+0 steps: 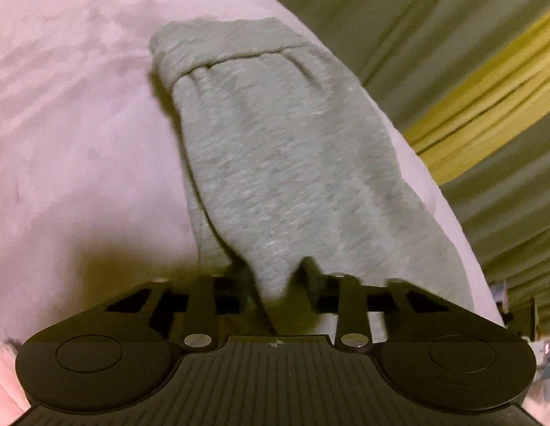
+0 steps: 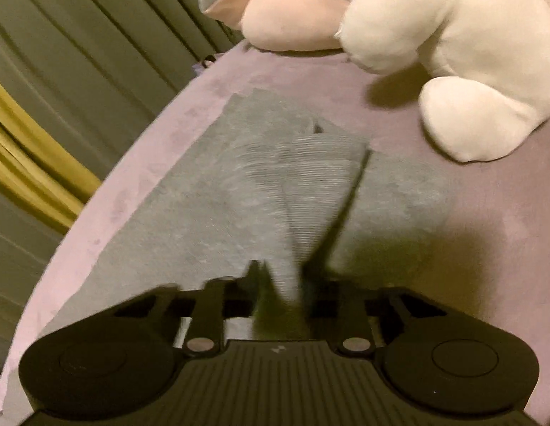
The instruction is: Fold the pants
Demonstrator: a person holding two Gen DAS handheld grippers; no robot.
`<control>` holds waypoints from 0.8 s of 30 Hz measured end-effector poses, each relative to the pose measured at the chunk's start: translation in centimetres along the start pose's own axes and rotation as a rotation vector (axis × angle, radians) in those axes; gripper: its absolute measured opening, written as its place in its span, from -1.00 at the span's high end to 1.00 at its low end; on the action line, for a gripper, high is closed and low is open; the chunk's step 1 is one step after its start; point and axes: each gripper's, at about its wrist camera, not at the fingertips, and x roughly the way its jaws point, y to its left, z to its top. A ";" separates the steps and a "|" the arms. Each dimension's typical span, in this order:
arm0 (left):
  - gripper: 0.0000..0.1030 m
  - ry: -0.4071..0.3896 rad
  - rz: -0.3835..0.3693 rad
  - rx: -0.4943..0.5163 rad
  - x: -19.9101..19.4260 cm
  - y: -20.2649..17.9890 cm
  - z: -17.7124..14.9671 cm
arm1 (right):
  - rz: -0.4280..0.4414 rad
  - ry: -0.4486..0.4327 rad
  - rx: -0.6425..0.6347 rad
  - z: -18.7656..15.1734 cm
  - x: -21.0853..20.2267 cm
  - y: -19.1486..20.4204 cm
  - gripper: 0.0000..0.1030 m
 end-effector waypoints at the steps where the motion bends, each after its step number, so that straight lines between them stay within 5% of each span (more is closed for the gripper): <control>1: 0.71 -0.005 0.001 0.007 -0.2 -0.1 0.3 | -0.012 0.000 -0.004 0.1 0.0 0.0 0.83; 4: 0.77 -0.056 -0.027 0.029 -2.8 -1.0 1.2 | 0.026 -0.028 -0.004 0.4 -1.2 0.0 0.86; 10: 0.75 -0.142 -0.013 0.110 -5.7 -1.8 -0.1 | 0.280 -0.122 0.160 1.8 -4.5 -3.2 0.87; 12: 0.59 -0.077 0.094 0.145 -4.2 -1.5 -0.9 | 0.120 -0.050 0.089 2.1 -3.1 -3.4 0.78; 14: 0.13 -0.049 0.175 0.147 -3.9 -0.9 -1.9 | -0.106 -0.004 0.000 1.8 -1.8 -3.4 0.62; 17: -0.52 -0.079 0.167 0.113 -5.1 -0.7 -3.1 | -0.071 -0.029 0.061 1.3 -2.3 -4.6 0.25; 18: -0.57 -0.090 0.153 0.105 -5.6 -0.7 -3.5 | -0.069 -0.034 0.076 1.5 -2.5 -4.7 -0.06; 20: -0.76 -0.113 0.131 0.090 -6.4 -0.9 -4.6 | -0.148 -0.045 0.081 2.2 -3.0 -4.5 -0.36; 24: -0.85 -0.189 0.126 0.133 -7.9 -2.0 -7.3 | -0.224 -0.142 0.039 3.5 -4.9 -3.3 -0.36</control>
